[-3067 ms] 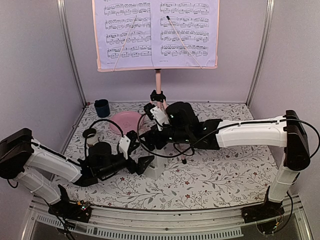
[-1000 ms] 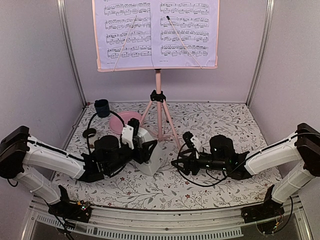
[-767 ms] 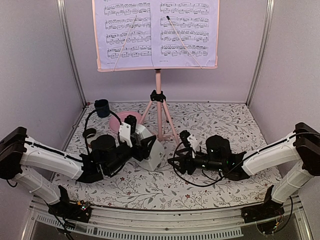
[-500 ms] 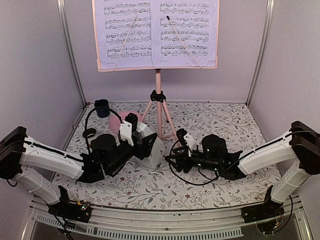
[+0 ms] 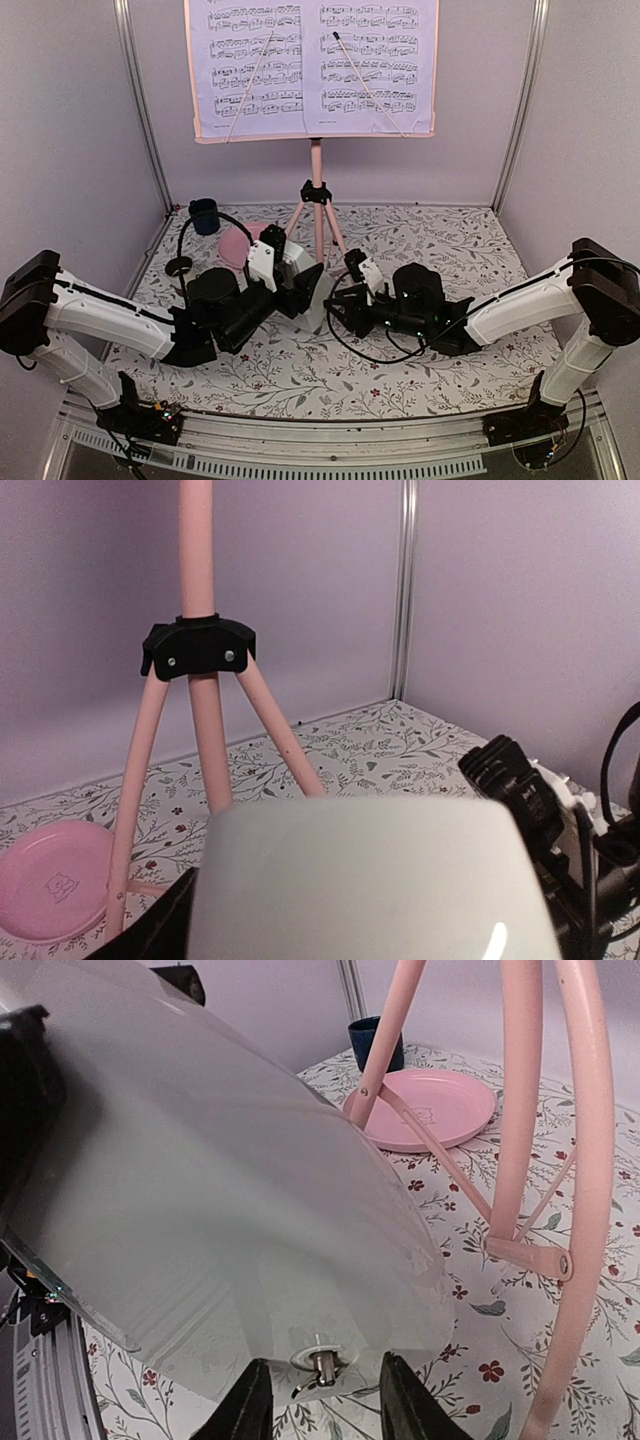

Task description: Set up the instrument practice props

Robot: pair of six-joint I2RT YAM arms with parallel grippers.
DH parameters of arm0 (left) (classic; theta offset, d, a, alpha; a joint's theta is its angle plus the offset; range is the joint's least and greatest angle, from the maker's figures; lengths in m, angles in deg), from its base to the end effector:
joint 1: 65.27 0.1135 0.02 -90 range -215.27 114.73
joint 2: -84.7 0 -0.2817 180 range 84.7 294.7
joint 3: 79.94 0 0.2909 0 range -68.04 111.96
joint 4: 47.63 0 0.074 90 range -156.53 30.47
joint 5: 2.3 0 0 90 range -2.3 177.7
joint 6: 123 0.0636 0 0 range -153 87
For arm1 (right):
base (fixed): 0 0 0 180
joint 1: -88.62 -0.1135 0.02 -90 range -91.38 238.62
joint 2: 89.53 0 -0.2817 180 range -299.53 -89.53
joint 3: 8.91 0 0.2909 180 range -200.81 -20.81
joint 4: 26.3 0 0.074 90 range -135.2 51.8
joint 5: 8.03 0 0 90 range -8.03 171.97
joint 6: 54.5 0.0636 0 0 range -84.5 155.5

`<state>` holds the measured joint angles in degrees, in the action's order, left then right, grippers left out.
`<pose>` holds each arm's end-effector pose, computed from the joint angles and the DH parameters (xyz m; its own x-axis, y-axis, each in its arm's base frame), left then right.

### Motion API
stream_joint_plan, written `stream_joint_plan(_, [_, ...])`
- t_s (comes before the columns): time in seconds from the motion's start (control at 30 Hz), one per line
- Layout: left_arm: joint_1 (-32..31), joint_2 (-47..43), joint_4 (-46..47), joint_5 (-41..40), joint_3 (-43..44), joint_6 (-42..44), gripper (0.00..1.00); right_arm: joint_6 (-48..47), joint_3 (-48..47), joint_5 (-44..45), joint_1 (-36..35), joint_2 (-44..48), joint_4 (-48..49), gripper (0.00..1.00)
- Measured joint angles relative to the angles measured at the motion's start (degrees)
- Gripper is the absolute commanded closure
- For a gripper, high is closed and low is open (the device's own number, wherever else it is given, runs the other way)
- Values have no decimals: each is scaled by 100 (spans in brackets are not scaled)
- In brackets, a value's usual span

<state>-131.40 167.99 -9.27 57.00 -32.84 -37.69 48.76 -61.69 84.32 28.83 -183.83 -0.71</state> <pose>0.1715 -0.3073 0.2264 -0.0321 -0.1011 -0.9944 0.5792 0.8089 -0.1010 0.1991 0.3367 0.1638 -0.3279 -0.1077 -0.9385 -0.7895 0.5769 0.2096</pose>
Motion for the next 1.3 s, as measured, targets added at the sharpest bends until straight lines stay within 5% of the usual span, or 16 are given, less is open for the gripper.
stream_joint_plan(0.17, [-11,0,11,-9,0,50,71,76,0,151,-17,0,15,90])
stream_joint_plan(0.33, [-11,0,4,-39,-2,131,72,105,0,229,-42,0,33,100])
stream_joint_plan(0.87, [-28,-24,546,44,-221,387,77,212,37,190,-46,83,116,100])
stream_joint_plan(1.3, [-37,-133,1495,673,-535,745,80,1515,584,-911,367,402,1139,100])
